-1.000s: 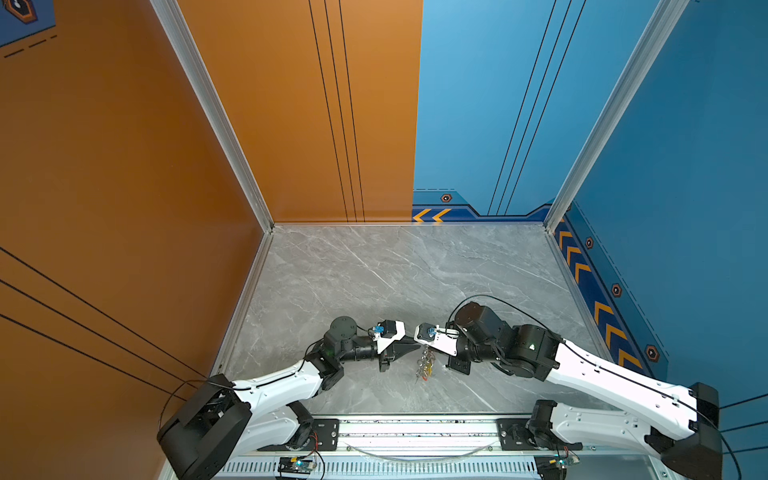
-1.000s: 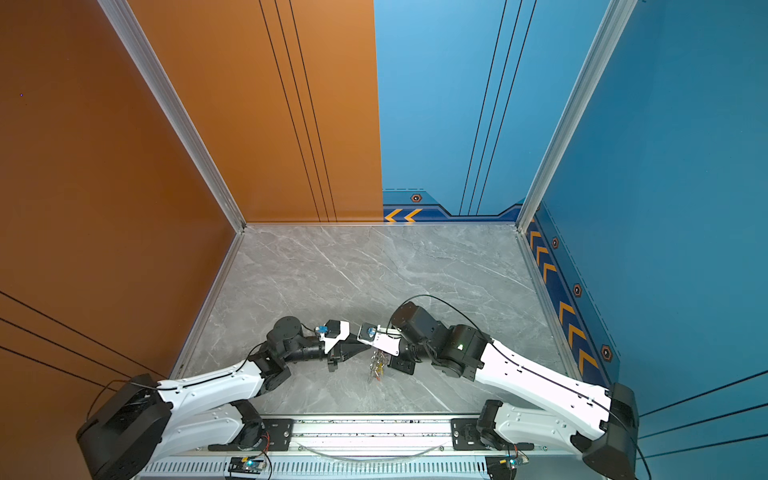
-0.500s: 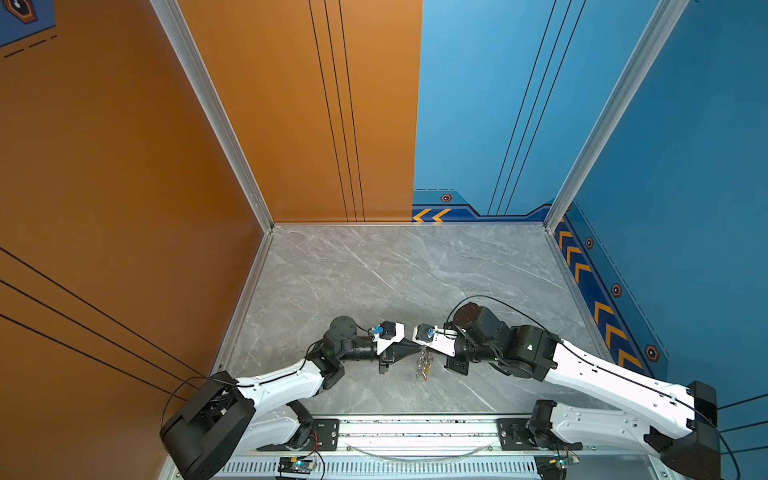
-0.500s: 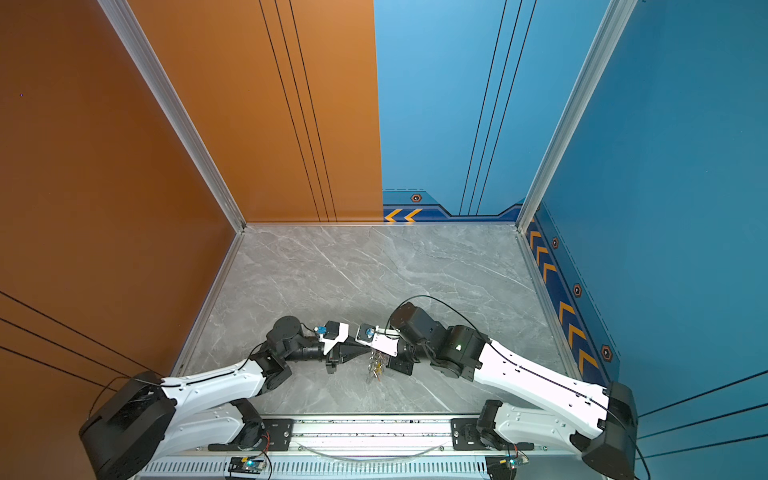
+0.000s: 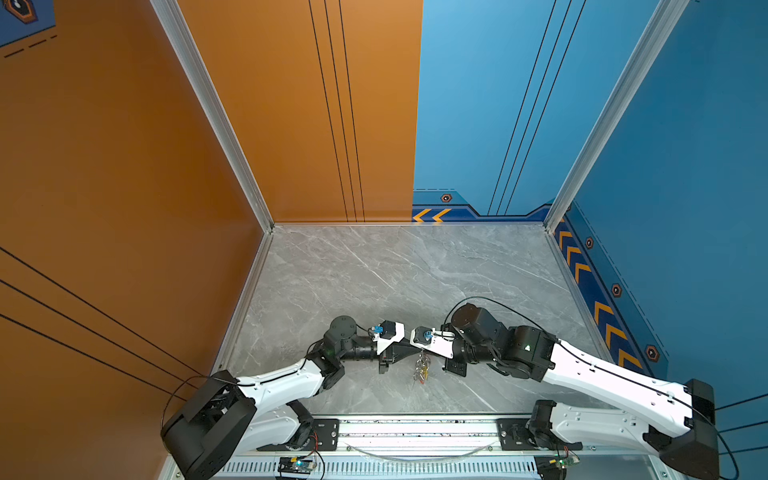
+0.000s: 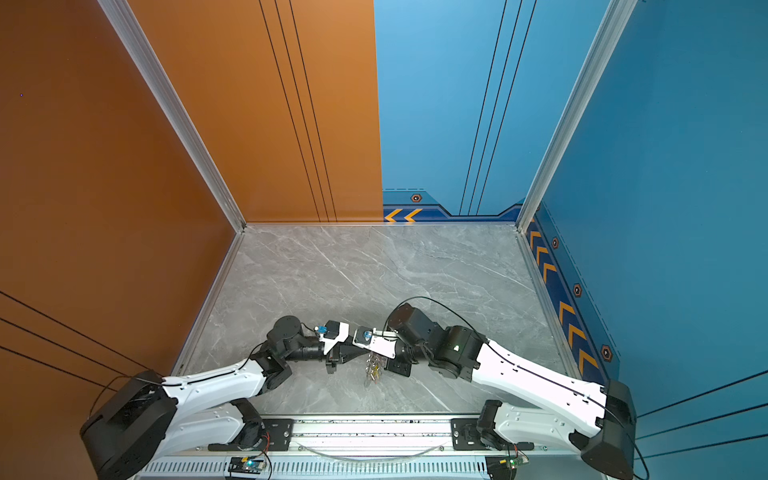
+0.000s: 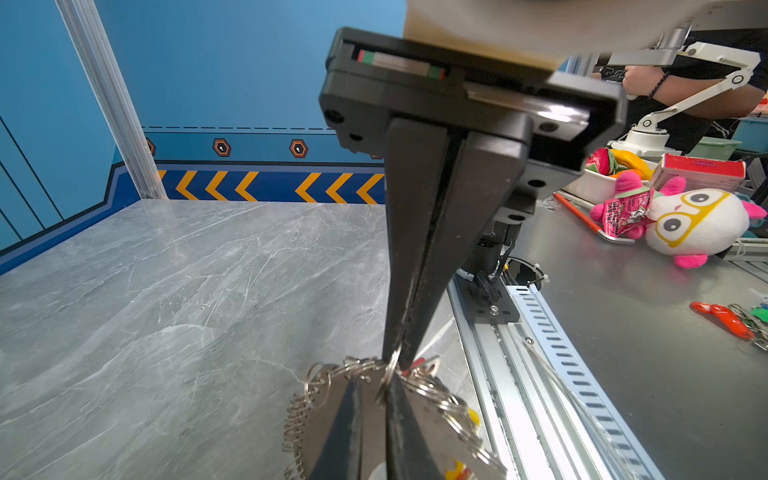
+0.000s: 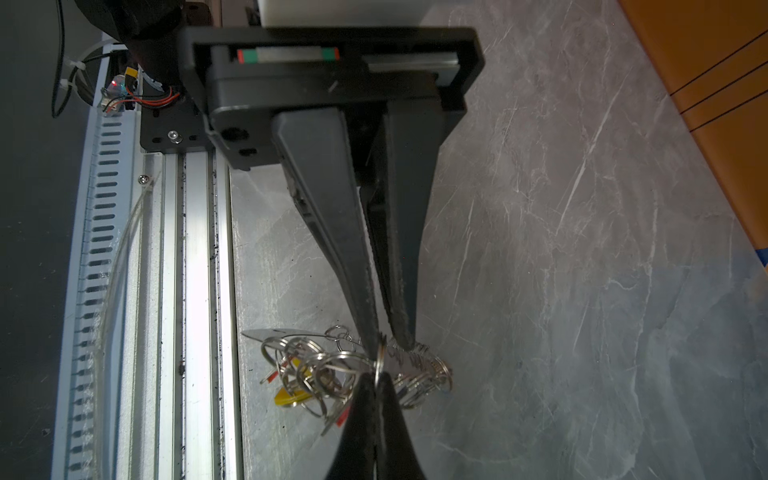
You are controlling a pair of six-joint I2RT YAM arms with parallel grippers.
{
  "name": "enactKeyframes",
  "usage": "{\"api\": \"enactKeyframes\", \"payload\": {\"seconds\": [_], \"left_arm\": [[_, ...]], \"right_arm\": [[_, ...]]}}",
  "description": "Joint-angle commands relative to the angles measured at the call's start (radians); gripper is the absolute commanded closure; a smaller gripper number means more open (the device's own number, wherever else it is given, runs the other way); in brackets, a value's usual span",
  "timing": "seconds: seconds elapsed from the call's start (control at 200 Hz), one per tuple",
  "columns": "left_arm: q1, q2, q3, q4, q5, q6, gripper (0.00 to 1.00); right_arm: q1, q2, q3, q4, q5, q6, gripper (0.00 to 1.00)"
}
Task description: Put the keys on the keyring
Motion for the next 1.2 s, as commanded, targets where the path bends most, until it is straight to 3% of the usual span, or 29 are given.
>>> {"api": "enactKeyframes", "payload": {"seconds": [0.0, 0.475, 0.801, 1.196], "left_arm": [[-0.003, -0.009, 0.005, 0.016, -0.02, 0.005, 0.86], [-0.009, -0.001, 0.017, 0.016, 0.003, -0.007, 1.0], [-0.011, 0.009, 0.017, 0.042, -0.057, -0.042, 1.0], [-0.009, 0.02, -0.006, 0.152, -0.14, -0.092, 1.0]], "right_arm": [[0.004, -0.004, -0.007, 0.041, -0.024, -0.01, 1.0], [0.005, 0.02, -0.003, 0.056, -0.011, -0.002, 1.0], [-0.003, -0.055, -0.046, 0.108, 0.107, 0.028, 0.77], [-0.03, -0.113, -0.141, 0.209, 0.204, 0.12, 0.75]]}}
